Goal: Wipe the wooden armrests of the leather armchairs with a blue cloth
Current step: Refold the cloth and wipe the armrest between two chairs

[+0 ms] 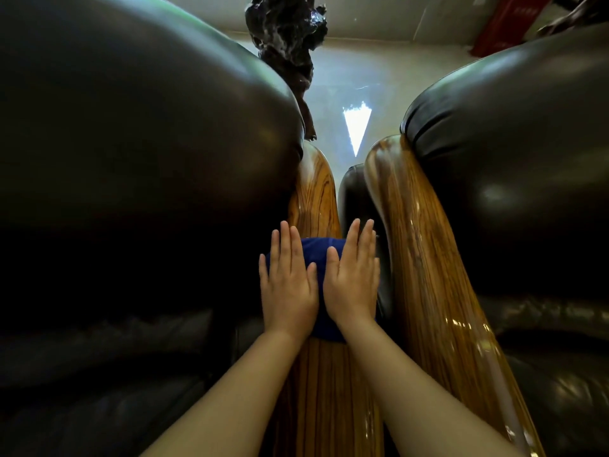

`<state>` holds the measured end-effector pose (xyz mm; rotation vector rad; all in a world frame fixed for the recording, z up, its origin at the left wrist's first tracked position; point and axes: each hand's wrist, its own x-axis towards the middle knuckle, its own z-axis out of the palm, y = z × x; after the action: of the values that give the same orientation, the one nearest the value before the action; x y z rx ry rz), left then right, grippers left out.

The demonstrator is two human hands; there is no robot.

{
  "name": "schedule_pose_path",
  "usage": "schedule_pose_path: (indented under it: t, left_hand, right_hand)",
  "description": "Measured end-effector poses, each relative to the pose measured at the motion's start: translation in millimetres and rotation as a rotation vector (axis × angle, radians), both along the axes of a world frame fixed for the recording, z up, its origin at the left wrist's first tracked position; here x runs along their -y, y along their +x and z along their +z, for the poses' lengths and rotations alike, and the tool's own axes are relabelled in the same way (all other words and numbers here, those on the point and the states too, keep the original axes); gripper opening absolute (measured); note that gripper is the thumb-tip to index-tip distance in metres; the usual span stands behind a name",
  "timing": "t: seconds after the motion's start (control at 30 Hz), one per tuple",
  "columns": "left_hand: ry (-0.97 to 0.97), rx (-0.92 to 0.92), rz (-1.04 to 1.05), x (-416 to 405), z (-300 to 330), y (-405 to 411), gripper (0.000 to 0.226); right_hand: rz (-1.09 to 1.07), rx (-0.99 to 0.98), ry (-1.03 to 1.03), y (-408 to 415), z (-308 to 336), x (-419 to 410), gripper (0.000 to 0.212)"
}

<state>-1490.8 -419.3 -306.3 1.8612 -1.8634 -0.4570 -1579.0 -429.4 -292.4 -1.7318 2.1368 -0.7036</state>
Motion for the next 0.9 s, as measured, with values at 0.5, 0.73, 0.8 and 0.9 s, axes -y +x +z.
schedule_pose_path:
  t: [0.5, 0.73, 0.8, 0.9]
  left_hand:
    - [0.095, -0.184, -0.059, -3.7, -5.2, 8.3, 0.066]
    - [0.15, 0.081, -0.41, 53.7, 9.6, 30.4, 0.072]
    - [0.165, 0.13, -0.497, 66.0, 18.0, 36.3, 0.074]
    - [0.189, 0.195, -0.592, 82.6, 31.9, 38.8, 0.079]
  right_hand:
    - [0.137, 0.19, 0.046, -10.2, 0.0, -13.8, 0.06]
    - [0.127, 0.313, 0.039, -13.1, -3.5, 6.0, 0.057]
    - [0.117, 0.342, 0.016, -14.2, -4.3, 7.6, 0.058]
    - [0.107, 0.407, -0.009, -15.6, -5.7, 9.1, 0.061]
